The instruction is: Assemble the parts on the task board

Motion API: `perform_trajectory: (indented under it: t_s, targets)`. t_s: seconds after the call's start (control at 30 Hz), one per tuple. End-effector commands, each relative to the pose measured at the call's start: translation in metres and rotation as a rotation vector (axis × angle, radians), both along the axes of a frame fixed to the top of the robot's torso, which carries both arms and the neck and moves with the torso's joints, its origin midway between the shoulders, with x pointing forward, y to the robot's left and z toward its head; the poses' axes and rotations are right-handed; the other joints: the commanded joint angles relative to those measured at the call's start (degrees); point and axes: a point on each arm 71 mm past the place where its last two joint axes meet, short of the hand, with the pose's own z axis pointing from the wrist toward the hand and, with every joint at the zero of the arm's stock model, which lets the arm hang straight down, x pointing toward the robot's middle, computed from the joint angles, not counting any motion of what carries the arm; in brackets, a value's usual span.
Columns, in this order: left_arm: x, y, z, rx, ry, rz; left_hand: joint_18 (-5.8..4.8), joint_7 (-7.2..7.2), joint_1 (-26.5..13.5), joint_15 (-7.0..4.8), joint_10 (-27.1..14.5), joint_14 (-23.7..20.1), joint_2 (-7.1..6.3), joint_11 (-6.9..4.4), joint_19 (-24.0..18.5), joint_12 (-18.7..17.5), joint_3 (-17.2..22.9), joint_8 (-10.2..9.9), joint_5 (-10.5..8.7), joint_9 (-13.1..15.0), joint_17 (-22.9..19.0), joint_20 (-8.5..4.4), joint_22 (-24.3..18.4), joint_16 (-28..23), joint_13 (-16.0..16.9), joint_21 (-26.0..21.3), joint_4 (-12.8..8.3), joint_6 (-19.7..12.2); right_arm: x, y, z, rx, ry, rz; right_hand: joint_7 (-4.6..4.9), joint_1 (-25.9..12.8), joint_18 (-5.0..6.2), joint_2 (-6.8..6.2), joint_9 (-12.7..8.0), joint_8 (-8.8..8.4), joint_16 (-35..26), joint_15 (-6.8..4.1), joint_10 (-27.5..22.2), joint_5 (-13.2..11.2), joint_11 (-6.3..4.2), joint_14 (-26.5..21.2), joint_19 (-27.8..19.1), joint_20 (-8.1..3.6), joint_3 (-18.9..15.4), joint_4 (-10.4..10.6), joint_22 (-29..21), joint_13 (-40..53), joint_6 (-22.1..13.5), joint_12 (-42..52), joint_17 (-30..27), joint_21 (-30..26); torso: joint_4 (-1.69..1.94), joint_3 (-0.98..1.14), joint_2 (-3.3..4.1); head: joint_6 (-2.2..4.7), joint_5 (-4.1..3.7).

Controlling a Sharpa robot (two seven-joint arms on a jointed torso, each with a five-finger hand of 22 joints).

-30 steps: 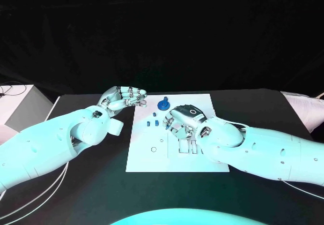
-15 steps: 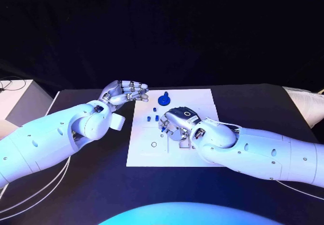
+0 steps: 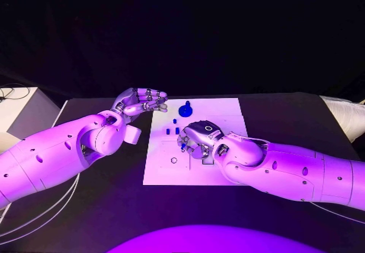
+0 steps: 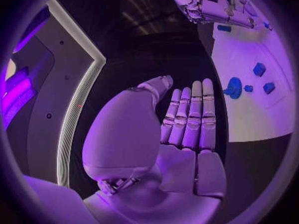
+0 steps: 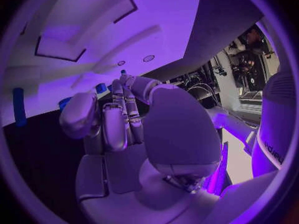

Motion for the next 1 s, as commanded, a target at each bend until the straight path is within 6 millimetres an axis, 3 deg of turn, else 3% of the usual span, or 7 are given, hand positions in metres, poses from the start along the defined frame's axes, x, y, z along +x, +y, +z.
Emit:
perform_trajectory:
  t_s: [0.03,1.0]
  targets:
    - [-0.001,-0.002,0.001,-0.015,-0.007,-0.008,-0.15,0.03,0.15,0.11,0.39,-0.41,0.28,0.15,-0.18,0.19,0.14,-0.03,0.36,-0.08,0.08,0.32,-0.09,-0.06,0.04,-0.2,0.16,0.4,-0.001,0.001,-0.002,-0.038,-0.004,0.004,0.38,-0.15,-0.73,0.39,0.06,0.4,-0.07,-0.32,2.54,0.17,-2.14,3.29,0.17,-0.31,0.22,-0.27,-0.02,0.05,0.19,0.1,-0.03,-0.33,-0.02,0.01,-0.05,-0.17,0.02]
    - [-0.001,-0.001,0.001,-0.014,-0.005,-0.012,-0.13,0.04,0.1,0.13,0.36,-0.54,0.18,0.17,-0.18,0.25,0.2,-0.07,0.34,-0.13,0.12,0.36,-0.17,-0.08,-0.04,-0.36,0.24,0.47,0.002,0.002,-0.014,-0.083,0.003,-0.003,0.42,-0.25,-0.76,0.39,0.09,0.4,0.09,-0.3,2.62,0.26,-2.12,3.32,0.18,-0.3,0.26,-0.35,0.22,0.11,0.19,0.07,0.06,-0.13,0.1,0.07,0.05,-0.85,0.42]
